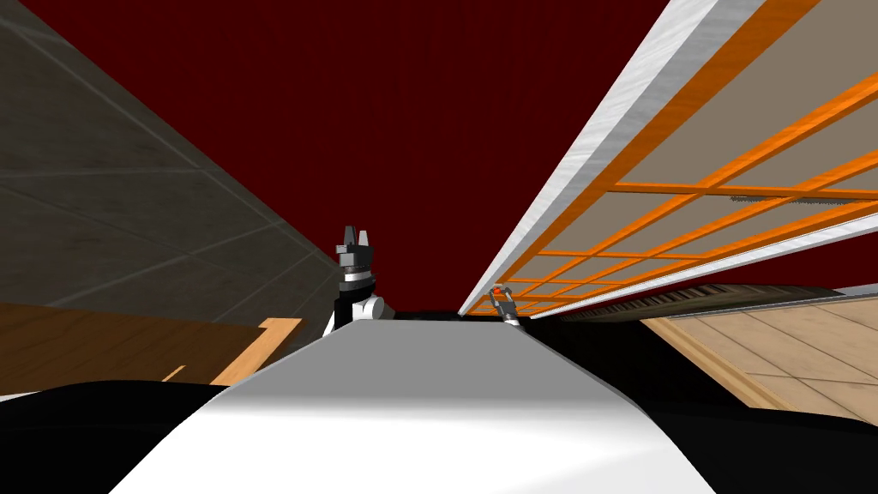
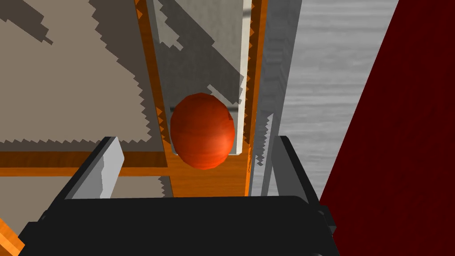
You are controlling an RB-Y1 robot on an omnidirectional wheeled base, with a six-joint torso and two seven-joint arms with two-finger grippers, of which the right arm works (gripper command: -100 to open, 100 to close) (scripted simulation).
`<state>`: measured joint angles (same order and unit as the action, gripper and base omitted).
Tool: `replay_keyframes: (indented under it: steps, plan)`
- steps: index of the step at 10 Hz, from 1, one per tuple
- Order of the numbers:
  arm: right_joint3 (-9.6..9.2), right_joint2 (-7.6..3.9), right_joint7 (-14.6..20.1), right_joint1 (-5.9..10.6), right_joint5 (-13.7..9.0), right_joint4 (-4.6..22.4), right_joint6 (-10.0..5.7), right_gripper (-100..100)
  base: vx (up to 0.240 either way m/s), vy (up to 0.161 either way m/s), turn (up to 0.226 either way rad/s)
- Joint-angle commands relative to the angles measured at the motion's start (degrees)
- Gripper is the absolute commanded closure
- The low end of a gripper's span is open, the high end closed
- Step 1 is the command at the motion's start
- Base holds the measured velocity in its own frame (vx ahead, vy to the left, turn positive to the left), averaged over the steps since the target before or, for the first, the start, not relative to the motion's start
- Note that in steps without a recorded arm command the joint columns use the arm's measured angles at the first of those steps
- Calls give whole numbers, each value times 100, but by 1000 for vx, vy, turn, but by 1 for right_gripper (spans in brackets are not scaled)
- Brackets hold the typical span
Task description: Pull the door open
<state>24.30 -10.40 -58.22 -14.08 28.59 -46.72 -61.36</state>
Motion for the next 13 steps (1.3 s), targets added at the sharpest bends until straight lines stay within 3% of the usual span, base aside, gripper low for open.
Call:
replay_keyframes:
  steps: [1,4,7,11,12,13]
  plan:
    - [7,11,-13,19,-3,1,22,-100,-96,-35,47]
    - [29,47,-55,81,-12,4,94,-100,-177,-42,55]
    - [120,194,-226,338,-51,17,389,-100,-150,-26,122]
    - [236,381,-446,664,-101,32,765,-100,75,-28,85]
    - [214,349,-392,612,-91,21,705,-100,50,-11,-17]
    - [214,349,-392,612,-91,21,705,100,-25,13,5]
